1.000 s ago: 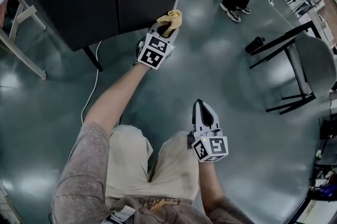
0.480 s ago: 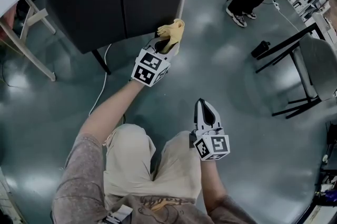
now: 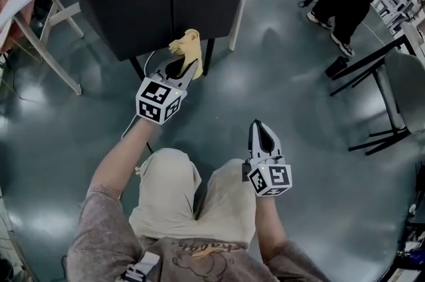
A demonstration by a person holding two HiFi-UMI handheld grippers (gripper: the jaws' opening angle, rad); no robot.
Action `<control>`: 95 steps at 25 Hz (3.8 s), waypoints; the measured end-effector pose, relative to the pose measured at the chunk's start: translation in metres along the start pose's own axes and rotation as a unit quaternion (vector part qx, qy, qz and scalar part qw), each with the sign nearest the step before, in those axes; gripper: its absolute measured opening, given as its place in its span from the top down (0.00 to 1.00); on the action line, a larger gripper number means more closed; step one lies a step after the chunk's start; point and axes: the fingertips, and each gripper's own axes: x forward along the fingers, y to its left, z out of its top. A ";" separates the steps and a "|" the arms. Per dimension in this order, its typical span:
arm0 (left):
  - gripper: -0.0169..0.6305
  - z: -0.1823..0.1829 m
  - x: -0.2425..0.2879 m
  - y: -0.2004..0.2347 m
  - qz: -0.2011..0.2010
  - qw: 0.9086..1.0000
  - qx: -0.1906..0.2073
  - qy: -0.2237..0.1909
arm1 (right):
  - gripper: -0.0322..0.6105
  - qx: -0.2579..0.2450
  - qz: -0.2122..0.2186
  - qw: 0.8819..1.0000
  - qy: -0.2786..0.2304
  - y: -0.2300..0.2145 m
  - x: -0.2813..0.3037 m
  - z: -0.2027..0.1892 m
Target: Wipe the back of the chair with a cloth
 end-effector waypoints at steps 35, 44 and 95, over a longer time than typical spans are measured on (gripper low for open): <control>0.88 0.325 -0.129 0.090 0.007 0.999 -0.036 -0.013 | 0.91 0.013 0.060 0.997 0.053 0.117 0.107 0.282; 0.88 0.535 -0.149 0.123 0.013 0.998 -0.057 0.007 | 0.91 0.027 0.013 0.998 0.063 0.133 0.088 0.508; 0.88 0.561 -0.147 0.060 0.088 0.992 -0.091 0.019 | 0.91 -0.002 0.054 0.997 0.056 0.125 0.085 0.606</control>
